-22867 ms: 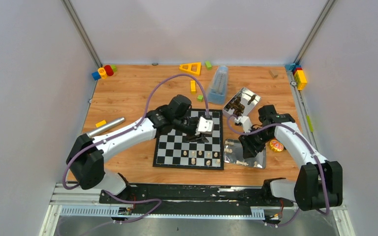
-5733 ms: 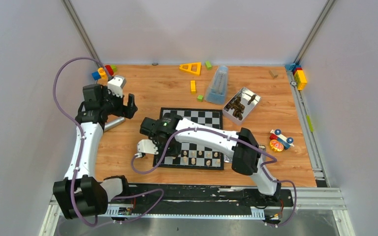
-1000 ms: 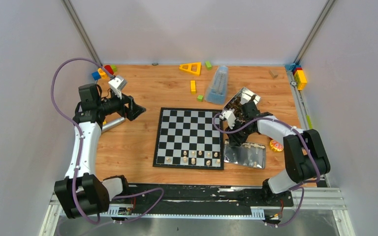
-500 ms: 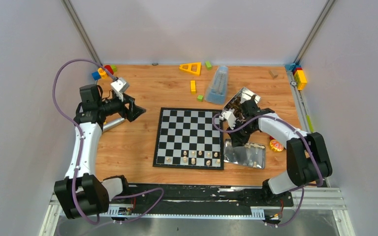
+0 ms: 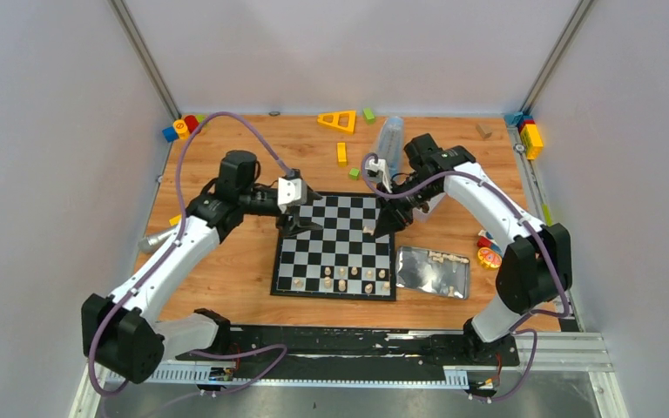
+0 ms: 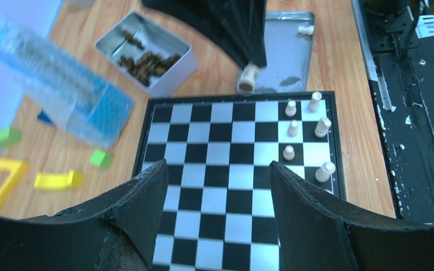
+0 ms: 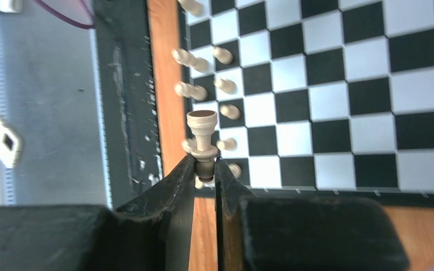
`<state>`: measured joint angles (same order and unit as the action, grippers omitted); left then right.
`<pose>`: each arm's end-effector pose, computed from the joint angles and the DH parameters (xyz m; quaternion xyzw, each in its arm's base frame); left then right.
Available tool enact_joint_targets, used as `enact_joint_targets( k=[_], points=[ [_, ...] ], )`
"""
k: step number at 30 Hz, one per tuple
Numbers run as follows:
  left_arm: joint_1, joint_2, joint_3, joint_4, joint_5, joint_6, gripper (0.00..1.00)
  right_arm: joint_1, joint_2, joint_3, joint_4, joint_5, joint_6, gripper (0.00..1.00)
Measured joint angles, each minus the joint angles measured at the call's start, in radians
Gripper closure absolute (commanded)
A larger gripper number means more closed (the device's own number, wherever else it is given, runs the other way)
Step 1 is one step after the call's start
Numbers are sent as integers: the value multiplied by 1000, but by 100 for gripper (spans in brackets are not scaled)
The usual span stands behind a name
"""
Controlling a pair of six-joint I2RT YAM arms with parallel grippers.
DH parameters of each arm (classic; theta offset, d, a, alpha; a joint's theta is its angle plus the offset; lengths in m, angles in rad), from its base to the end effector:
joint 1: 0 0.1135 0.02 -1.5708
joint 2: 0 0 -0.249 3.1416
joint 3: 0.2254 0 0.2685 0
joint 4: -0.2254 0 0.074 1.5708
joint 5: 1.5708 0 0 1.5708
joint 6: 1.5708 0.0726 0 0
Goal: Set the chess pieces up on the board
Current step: Place the chess piece on the chessboard.
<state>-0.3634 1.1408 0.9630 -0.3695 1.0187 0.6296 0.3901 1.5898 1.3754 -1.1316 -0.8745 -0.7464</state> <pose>0.2398 -0.1573 0.2943 0.5726 0.5556 -0.3646 0.4802 0.2749 0.1732 0.2479 -0.5245 0.7332 0.3961 0.1746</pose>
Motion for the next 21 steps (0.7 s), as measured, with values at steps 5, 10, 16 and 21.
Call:
enact_joint_targets(
  k=[5, 10, 16, 21],
  points=[
    [-156, 94, 70, 27, -54, 79, 27, 31, 85, 78, -58, -127, 8, 100],
    [-253, 154, 94, 40, -106, 140, 33, 31, 100, 100, -85, -193, 12, 100],
    [-310, 207, 117, 47, -137, 181, 40, 32, 100, 102, -102, -229, 12, 100],
    [-331, 226, 129, 44, -154, 199, 45, 32, 100, 102, -103, -236, 12, 100]
  ],
)
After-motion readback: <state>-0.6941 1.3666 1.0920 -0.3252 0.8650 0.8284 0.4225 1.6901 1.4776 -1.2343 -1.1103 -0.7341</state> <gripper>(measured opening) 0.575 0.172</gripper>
